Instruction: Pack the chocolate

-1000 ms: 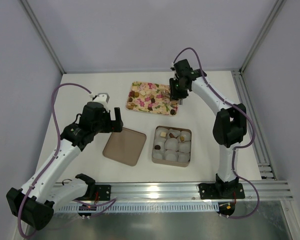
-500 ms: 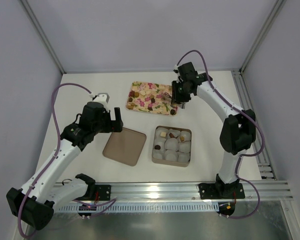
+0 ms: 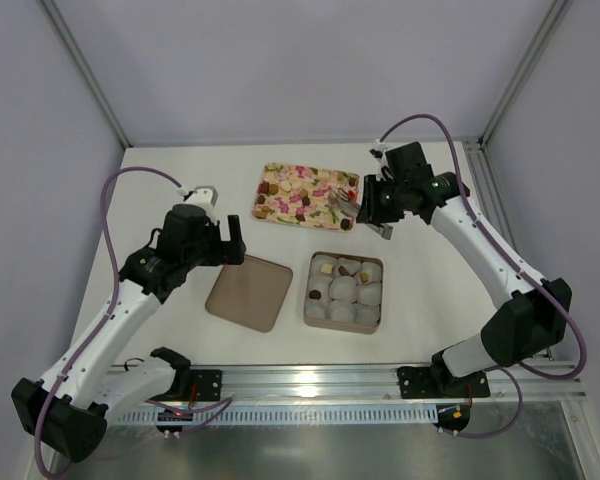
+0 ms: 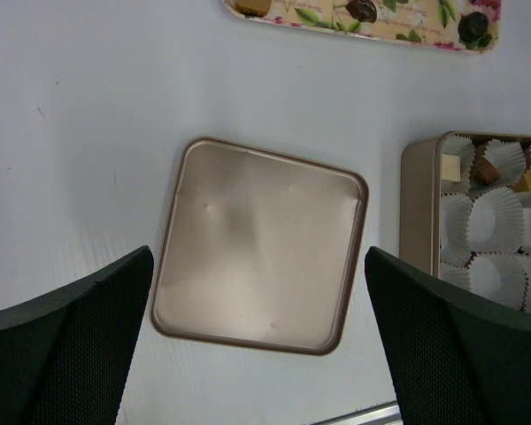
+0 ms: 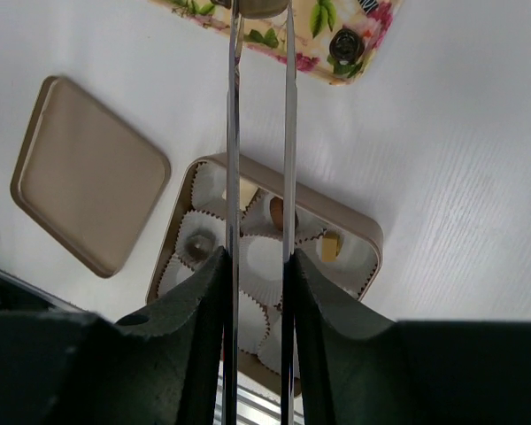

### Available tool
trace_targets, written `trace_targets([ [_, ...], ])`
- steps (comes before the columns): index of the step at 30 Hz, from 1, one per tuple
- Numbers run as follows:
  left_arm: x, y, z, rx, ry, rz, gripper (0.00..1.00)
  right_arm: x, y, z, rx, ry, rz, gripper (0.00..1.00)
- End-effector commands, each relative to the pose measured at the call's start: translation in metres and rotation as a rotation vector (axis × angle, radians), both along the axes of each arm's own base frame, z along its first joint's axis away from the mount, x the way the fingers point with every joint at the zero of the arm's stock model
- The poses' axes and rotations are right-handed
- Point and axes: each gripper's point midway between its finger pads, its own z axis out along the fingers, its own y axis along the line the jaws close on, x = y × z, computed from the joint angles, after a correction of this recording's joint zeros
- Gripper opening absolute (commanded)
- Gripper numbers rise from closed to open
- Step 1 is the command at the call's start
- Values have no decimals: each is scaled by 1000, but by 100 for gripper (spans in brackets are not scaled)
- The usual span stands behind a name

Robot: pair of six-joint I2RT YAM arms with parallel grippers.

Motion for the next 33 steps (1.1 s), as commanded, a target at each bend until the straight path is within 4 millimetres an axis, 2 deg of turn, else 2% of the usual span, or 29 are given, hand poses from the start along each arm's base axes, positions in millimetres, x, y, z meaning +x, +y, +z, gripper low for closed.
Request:
trace_targets([
  [1, 4, -3, 21, -38, -53, 0, 100, -25, -2, 11, 57, -15, 10, 34],
  [2, 4, -4, 20, -38, -49, -3, 100, -34, -3, 19, 80, -30, 14, 34],
  [4, 4, -4, 20, -39, -47, -4, 100, -48, -6, 12, 87, -6, 17, 34],
  [5, 5, -5, 20, -40, -47, -5, 100, -57, -6, 20, 108, -18, 25, 34],
  [6, 4, -6, 20, -42, -44, -8, 100, -64, -8, 13, 107, 2, 26, 34],
  [9, 4, -5, 20, -45, -45, -7, 100, -85, -13, 19, 120, -5, 37, 34],
  [19, 3, -7, 22, -68, -47, -5, 100, -163, -34, -2, 119, 95, 56, 35],
  [23, 2, -9, 22, -74, -44, -10, 100, -182, -39, -16, 120, 139, 55, 35],
  [27, 2, -8, 22, -74, -47, -5, 100, -195, -35, -27, 128, 170, 71, 35],
  [33, 2, -7, 20, -67, -45, -3, 100, -197, -30, -34, 115, 167, 69, 35],
])
